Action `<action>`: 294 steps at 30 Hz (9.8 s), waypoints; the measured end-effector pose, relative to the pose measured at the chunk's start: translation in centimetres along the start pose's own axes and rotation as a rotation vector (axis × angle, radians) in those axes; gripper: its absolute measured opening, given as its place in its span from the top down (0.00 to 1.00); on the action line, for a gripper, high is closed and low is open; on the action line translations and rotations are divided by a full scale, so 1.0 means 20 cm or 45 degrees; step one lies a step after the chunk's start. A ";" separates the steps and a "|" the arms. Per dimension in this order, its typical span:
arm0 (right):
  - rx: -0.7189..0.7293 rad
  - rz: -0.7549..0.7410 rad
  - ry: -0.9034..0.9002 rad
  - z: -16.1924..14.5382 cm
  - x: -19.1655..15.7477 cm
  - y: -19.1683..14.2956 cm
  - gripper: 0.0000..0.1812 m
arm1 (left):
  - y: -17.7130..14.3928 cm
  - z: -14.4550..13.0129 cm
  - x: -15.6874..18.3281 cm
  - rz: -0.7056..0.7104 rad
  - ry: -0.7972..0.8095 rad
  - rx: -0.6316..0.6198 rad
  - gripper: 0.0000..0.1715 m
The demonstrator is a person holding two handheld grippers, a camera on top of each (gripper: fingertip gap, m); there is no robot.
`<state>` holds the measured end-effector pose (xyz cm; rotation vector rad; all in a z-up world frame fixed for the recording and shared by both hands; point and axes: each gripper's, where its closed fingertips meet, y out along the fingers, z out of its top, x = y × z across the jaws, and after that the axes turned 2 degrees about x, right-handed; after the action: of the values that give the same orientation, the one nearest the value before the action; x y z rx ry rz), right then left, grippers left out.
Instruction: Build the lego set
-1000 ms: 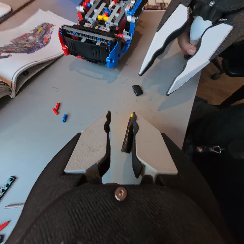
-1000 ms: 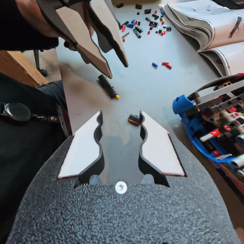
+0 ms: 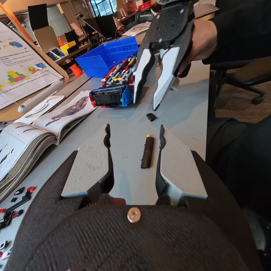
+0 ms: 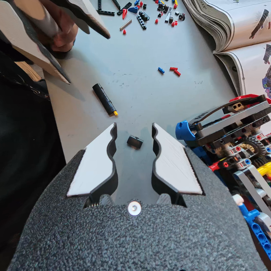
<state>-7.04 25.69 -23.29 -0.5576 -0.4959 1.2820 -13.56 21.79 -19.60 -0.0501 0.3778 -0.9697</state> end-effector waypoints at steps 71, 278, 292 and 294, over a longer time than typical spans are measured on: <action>-0.055 0.415 -0.349 -0.20 -0.07 0.07 0.91 | 0.18 -0.32 0.16 -0.467 -0.161 -0.598 0.93; 0.534 -0.123 -0.119 0.05 0.19 -0.15 0.90 | 0.32 -0.44 -0.65 -0.075 -0.354 -0.930 0.90; 0.538 -0.124 -0.119 0.05 0.19 -0.16 0.90 | 0.30 -0.43 -0.63 -0.066 -0.351 -0.928 0.91; 0.537 -0.125 -0.120 0.05 0.19 -0.15 0.90 | 0.30 -0.43 -0.62 -0.085 -0.349 -0.920 0.91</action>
<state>-4.52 28.91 -20.45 -0.1191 -0.3123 1.2762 -17.85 36.36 -25.25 -0.8475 0.4572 -0.8359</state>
